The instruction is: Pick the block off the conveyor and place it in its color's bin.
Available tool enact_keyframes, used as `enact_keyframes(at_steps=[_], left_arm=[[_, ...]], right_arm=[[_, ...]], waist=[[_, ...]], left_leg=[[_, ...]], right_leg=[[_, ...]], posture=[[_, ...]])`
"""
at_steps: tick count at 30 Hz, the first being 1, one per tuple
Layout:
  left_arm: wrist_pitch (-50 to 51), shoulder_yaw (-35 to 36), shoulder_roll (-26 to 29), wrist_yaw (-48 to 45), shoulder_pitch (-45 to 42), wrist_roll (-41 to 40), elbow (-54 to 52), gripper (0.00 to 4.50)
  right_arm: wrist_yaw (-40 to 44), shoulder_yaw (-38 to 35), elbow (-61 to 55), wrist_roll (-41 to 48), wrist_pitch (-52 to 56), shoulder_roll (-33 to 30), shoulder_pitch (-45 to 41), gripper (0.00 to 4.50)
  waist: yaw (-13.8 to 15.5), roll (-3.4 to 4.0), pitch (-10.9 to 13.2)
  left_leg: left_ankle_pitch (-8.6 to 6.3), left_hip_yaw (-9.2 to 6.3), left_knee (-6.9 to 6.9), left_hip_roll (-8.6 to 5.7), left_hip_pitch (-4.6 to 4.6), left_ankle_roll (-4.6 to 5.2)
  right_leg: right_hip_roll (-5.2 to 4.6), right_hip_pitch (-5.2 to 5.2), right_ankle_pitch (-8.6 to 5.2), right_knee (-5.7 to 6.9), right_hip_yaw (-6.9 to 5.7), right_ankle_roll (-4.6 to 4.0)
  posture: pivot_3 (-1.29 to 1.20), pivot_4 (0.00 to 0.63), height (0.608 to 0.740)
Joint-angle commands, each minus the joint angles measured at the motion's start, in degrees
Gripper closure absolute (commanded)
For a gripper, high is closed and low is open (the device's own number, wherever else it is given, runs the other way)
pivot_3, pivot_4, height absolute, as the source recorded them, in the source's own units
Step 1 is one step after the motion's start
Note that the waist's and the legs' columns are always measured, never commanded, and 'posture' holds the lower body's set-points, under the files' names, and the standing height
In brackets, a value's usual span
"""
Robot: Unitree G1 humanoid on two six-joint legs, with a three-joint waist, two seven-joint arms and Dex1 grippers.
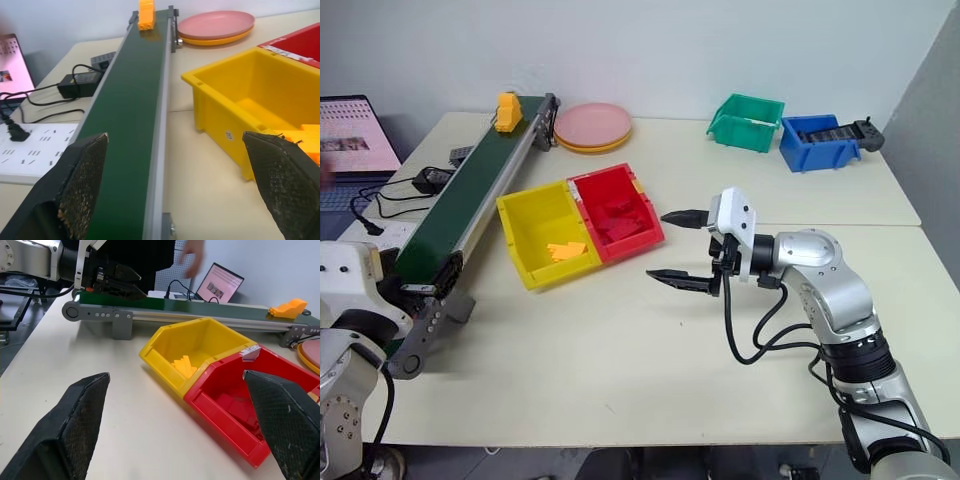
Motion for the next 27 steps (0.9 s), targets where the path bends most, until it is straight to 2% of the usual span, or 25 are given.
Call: enact_keyframes(at_steps=[1, 6, 13, 19, 27], left_arm=[[-1.4, 3.8, -0.3, -0.4, 1.7, -1.1, -3.3, 0.00], [2.9, 4.1, 1.4, 0.8, 3.4, -0.5, -4.1, 0.00], [4.4, 3.9, 5.0, -2.2, 5.4, 0.1, -4.1, 0.00], [5.0, 6.9, 3.9, -4.2, 3.5, -5.9, -3.3, 0.00], [4.0, 6.1, 6.9, -6.2, 3.0, -4.3, -1.4, 0.00]], right_arm=[[0.8, -0.2, -0.3, 0.6, -0.9, 0.4, -1.7, 0.00], [2.0, 0.2, 0.8, 1.1, -0.6, 1.0, -2.9, 0.00], [5.9, -0.4, 1.0, 3.3, 0.3, 0.0, -3.8, 0.00], [7.5, -1.0, 1.2, 5.0, 1.9, -0.7, -5.3, 0.00], [7.5, 0.7, -2.0, 5.0, 3.5, -1.2, -6.6, 0.00]], waist=[[0.0, 0.00, 0.0], [0.0, 0.00, 0.0], [0.0, 0.00, 0.0], [0.0, 0.01, 0.0], [0.0, 0.01, 0.0]], left_leg=[[0.00, 0.00, 0.00, 0.00, 0.00, 0.00], [0.00, -0.03, -0.01, 0.00, 0.02, 0.00], [0.00, -0.03, -0.02, 0.00, 0.00, 0.00], [0.00, -0.04, -0.03, 0.01, 0.02, 0.00], [0.00, -0.03, -0.03, 0.00, 0.01, 0.00]], right_leg=[[0.00, 0.00, 0.00, 0.00, 0.00, 0.00], [0.00, 0.00, 0.00, 0.02, -0.03, 0.00], [0.00, 0.00, 0.00, -0.01, -0.03, 0.00], [0.00, 0.00, 0.00, 0.01, -0.04, -0.01], [-0.01, 0.00, 0.00, -0.01, -0.03, -0.01]], posture=[[0.00, 0.150, 0.740], [0.00, 0.150, 0.740], [0.00, 0.150, 0.740], [0.00, 0.150, 0.740], [0.00, 0.150, 0.740]])
